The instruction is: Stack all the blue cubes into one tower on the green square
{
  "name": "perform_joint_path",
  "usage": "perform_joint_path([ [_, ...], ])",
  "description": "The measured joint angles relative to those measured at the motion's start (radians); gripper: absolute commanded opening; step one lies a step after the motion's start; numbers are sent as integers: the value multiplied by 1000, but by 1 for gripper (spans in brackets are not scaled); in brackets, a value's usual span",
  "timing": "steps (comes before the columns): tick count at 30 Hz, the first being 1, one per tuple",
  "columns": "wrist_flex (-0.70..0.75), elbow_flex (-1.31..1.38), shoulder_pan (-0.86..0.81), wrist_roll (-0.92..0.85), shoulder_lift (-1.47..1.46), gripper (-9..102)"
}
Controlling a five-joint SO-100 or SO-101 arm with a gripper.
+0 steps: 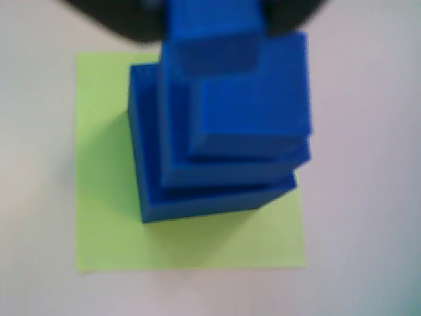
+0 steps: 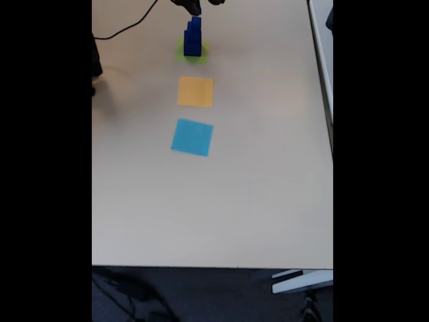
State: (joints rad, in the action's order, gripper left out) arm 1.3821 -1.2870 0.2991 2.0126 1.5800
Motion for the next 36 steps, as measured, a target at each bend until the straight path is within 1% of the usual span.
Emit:
perform_joint_path([
  [16,0,0,46,89,-38,0],
  [36,-3,0,48,86,-71,0],
])
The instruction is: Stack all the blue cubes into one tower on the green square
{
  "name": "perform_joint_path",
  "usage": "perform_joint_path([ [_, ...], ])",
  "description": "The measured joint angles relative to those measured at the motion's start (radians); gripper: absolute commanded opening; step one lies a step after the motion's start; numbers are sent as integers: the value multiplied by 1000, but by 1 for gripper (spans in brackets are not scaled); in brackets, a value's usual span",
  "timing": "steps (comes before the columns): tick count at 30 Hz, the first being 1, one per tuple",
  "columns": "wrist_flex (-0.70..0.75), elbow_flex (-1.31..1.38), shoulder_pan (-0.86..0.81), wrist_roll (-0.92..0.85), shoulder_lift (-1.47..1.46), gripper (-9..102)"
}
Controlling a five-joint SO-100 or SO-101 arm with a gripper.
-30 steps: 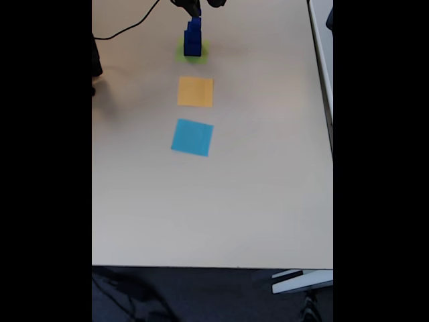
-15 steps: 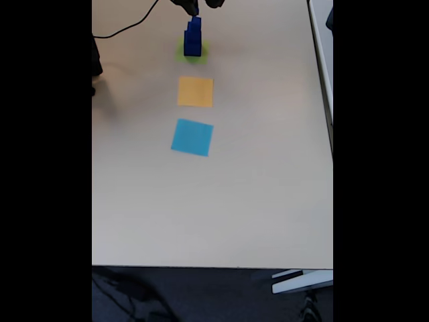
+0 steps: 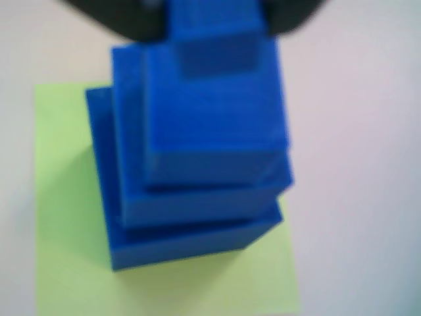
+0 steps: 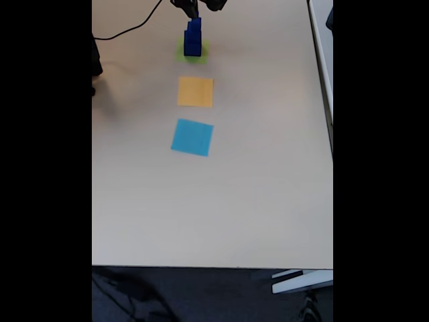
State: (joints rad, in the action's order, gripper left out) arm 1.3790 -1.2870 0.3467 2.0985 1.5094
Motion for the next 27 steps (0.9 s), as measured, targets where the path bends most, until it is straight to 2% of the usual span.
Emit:
perform_joint_path([
  [27,-25,0,0,-8,-26,2],
])
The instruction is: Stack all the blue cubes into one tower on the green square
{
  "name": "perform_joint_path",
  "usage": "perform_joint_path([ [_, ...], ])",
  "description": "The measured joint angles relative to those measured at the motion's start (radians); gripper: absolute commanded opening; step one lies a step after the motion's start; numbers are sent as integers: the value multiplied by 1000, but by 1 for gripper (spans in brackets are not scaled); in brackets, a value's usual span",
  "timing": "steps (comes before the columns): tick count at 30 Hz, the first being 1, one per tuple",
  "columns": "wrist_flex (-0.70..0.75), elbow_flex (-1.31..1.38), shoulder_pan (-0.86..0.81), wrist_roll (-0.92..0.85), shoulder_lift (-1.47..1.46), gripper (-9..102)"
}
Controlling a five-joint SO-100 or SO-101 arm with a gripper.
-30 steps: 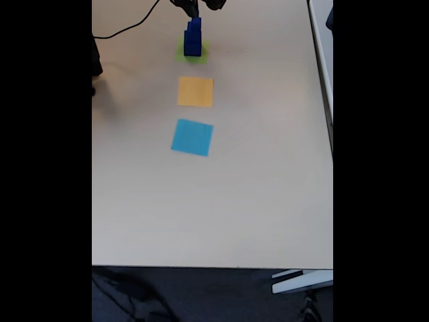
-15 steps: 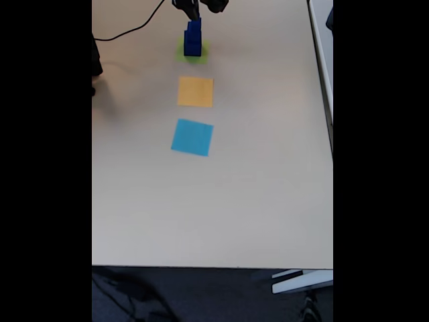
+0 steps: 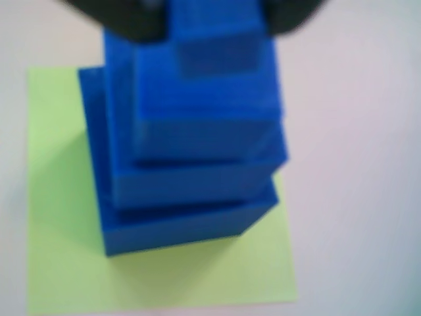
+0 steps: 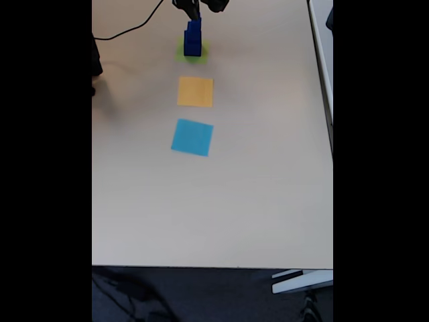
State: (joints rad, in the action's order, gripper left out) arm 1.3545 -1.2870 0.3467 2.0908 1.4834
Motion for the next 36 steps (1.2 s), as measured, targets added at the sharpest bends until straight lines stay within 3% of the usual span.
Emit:
perform_joint_path([
  [36,-28,-21,12,9,-8,7],
])
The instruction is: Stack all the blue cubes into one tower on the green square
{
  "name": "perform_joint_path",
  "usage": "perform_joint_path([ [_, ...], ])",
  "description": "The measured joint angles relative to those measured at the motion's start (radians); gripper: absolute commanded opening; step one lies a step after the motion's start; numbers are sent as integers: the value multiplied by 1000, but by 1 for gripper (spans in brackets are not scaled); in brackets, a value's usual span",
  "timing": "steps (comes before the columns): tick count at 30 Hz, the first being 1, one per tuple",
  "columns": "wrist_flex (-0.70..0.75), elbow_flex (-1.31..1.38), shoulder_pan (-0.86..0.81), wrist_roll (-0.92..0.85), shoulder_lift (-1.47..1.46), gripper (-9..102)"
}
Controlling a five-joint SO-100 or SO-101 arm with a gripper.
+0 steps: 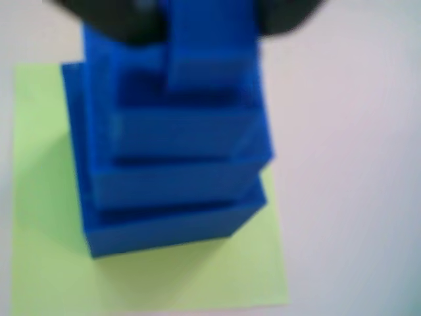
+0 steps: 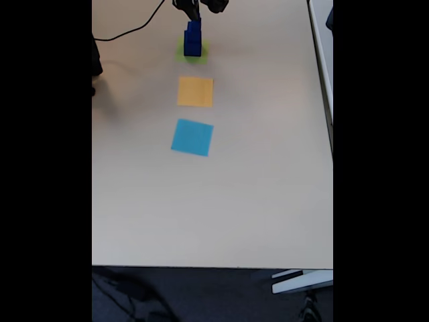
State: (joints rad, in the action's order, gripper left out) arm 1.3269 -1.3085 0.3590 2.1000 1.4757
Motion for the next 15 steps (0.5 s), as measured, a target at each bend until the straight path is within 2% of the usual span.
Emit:
perform_joint_path([
  [9,0,0,0,0,0,9],
  [15,-43,-2,0,-21,0,7],
])
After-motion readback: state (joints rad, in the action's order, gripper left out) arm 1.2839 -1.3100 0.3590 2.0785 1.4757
